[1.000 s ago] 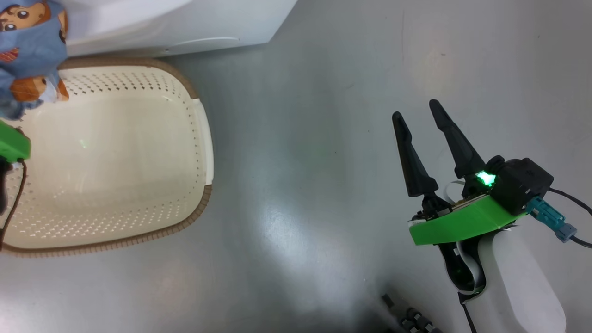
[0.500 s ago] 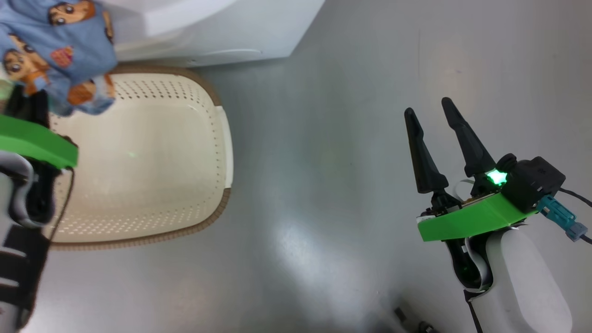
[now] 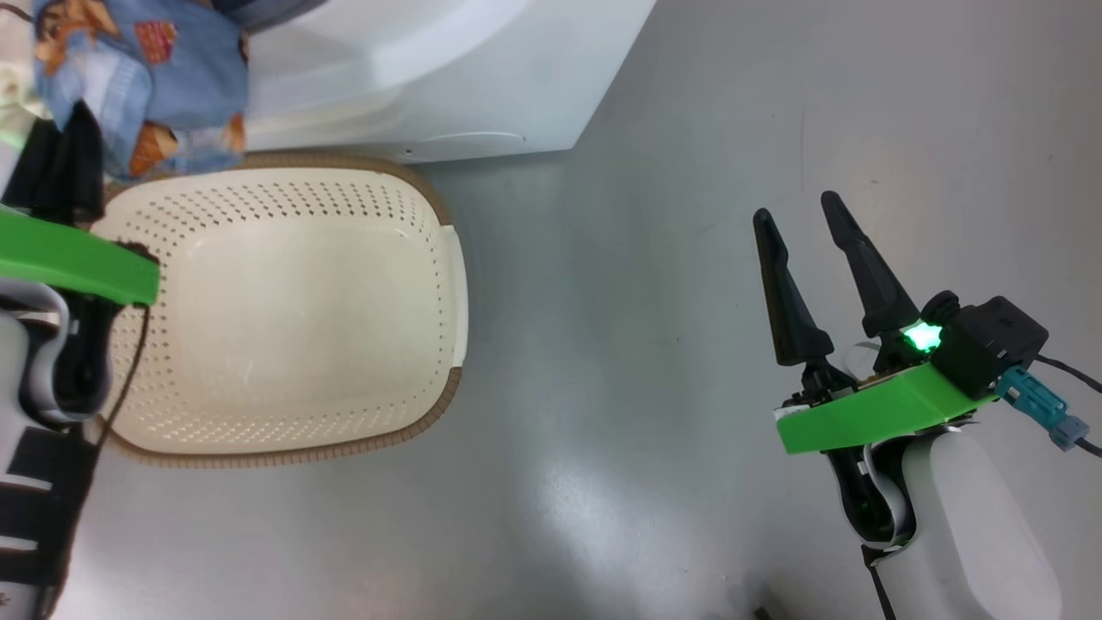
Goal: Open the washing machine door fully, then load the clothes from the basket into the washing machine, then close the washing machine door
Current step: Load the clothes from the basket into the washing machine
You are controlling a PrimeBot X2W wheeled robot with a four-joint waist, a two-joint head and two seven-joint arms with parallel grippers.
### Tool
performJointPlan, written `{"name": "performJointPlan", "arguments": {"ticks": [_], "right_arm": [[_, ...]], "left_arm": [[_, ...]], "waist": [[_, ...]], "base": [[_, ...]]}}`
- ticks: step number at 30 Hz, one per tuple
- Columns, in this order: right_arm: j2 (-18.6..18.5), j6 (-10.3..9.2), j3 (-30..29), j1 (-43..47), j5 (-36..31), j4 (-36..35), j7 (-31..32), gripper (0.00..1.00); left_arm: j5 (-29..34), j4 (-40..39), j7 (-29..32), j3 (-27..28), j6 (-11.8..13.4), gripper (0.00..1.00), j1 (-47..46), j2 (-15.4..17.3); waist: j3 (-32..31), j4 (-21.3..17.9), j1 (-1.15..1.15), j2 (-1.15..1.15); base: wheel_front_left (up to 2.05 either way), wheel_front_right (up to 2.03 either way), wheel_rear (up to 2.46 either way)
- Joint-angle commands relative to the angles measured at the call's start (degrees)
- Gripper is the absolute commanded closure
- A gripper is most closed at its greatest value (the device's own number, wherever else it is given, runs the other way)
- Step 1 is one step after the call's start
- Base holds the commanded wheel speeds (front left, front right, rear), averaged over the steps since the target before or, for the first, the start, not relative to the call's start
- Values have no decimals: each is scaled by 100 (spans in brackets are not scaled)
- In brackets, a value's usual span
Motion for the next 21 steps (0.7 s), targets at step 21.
{"name": "performJointPlan", "arguments": {"ticks": [21], "right_arm": [[41, 9, 398, 316, 395, -91, -68, 0]], "left_arm": [[-249, 1388, -36, -989, -8, 100, -2264, 1099]], "waist": [[4, -523, 0, 0]], "base": [[0, 0, 0]]}}
